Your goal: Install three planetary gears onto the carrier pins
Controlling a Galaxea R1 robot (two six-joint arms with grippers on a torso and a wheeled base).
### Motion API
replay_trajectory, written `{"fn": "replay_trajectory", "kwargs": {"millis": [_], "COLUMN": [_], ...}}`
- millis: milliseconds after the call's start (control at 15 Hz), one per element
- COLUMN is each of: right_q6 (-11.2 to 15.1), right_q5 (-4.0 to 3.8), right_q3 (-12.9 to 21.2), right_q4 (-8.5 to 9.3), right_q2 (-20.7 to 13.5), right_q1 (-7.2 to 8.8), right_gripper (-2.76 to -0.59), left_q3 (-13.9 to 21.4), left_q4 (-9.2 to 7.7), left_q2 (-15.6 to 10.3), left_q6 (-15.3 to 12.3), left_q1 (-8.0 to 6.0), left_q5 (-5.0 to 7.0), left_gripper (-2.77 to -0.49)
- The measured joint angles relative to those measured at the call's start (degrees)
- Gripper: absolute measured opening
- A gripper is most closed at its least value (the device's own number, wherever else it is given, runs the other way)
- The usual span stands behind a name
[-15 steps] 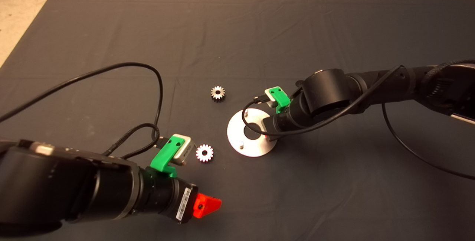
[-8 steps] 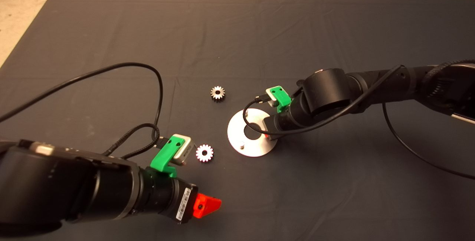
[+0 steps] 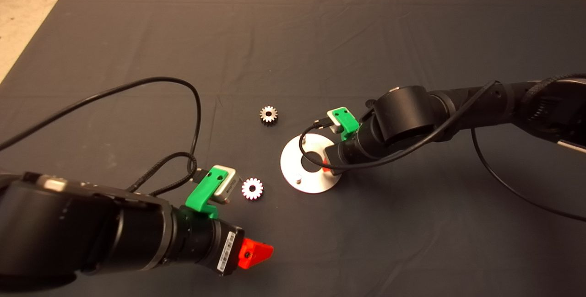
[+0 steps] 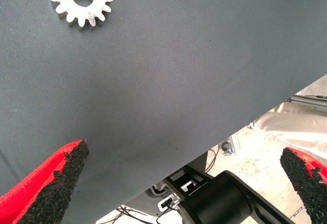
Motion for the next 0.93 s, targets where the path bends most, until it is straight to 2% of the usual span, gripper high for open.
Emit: {"fn": "replay_trajectory", "kwargs": {"millis": [267,333,467,600,733,933], "right_q6": [0.2,0.2,0.2,0.4,2.3,5.5], "right_q5": [0.0,0.0,0.0,0.11,-0.15,-0.2], "right_q3": [1.3,1.4,1.9,3.2,6.8,15.5], "right_q4": [0.02,0.05,0.24,1.33,3.18,7.05], "right_q2": [0.0,0.0,-0.5,-2.7,-6.6,-12.9], "right_q1": [0.52,1.14,3.88,6.08,6.97,8.51], "right_gripper": [-1.32,-1.22,-1.17,-1.02,-1.02,-1.02], "left_q3": [0.0,0.0,0.0,0.0,0.0,0.0], "left_q4": [0.0,0.0,0.0,0.0,-0.07,-0.59], "left_q2": [0.1,0.0,0.1,0.0,0.0,0.3], "left_q6": [0.0,0.0,0.0,0.0,0.0,0.1], "left_q1": [0.01,0.0,0.0,0.0,0.0,0.0], "left_q5": [0.0,0.0,-0.02,-0.02,-0.02,-0.02], "left_gripper": [-0.51,-0.51,-0.51,-0.51,-0.51,-0.51]}}
